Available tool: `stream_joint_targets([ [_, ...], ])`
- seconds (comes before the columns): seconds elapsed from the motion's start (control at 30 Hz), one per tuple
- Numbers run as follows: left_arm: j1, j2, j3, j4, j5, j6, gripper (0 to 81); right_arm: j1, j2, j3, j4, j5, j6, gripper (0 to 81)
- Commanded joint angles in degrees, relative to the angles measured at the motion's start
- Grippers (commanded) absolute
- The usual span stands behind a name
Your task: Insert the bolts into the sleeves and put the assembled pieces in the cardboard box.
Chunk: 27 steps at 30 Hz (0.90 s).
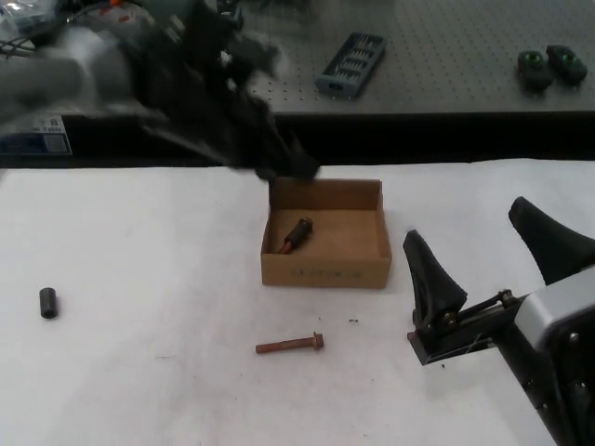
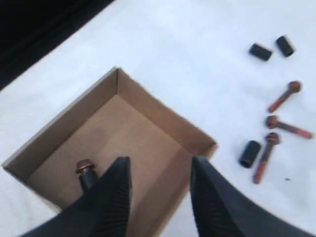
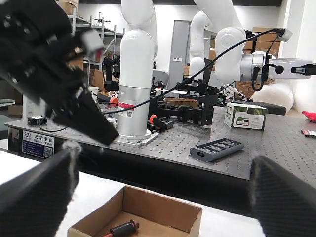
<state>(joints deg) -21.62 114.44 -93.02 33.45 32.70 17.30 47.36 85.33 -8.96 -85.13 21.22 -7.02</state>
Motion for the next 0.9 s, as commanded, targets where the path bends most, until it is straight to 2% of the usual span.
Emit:
stream_joint_targets([
  [0.0, 5.4, -10.5, 0.5, 7.4, 13.2, 0.7, 20.2, -0.2, -0.7, 0.0, -1.7, 3.6, 0.5, 72.7],
  [0.13, 9.5, -18.4, 7.2, 7.6, 17.9, 3.8, 6.4, -0.2, -1.3, 0.0, -1.7, 3.6, 0.5, 71.6],
  [0.17, 10.4, -20.6, 9.7, 7.5, 19.5, 4.9, 2.5, 0.1, -1.9, 0.0, -1.3, 3.6, 0.7, 69.2],
  [0.23, 11.8, -24.8, 14.8, 6.3, 22.0, 6.6, 0.6, 0.7, -3.4, 0.0, 0.3, 3.3, 0.7, 61.5],
  [0.3, 12.7, -29.2, 20.8, 2.7, 22.1, 6.8, 0.6, 1.1, -5.6, 0.0, 3.0, 1.2, 0.7, 48.1],
  [0.37, 13.0, -33.8, 26.7, -1.3, 22.1, 6.8, 0.6, 1.4, -7.6, 0.0, 6.9, -1.1, 0.7, 31.4],
  [0.47, 13.0, -40.0, 34.5, -5.4, 21.5, 6.8, 0.6, 1.5, -10.4, 0.0, 10.8, -2.7, 2.4, 2.0],
  [0.5, 13.0, -42.3, 37.2, -6.8, 21.5, 6.8, 0.6, 1.5, -11.2, 0.0, 12.5, -2.7, 4.2, 6.8],
  [0.6, 13.0, -48.9, 44.5, -11.9, 21.4, 7.1, 0.6, 1.5, -13.6, 0.0, 18.2, -3.0, 10.1, 6.1],
  [0.7, 13.0, -55.6, 51.9, -17.4, 17.6, 7.1, 0.6, 1.5, -16.6, 0.0, 26.0, -4.9, 14.6, 6.1],
  [0.87, 13.0, -65.0, 63.1, -28.2, 15.4, 7.1, 0.6, 1.1, -23.1, -2.3, 46.5, -10.2, 19.4, 6.1],
])
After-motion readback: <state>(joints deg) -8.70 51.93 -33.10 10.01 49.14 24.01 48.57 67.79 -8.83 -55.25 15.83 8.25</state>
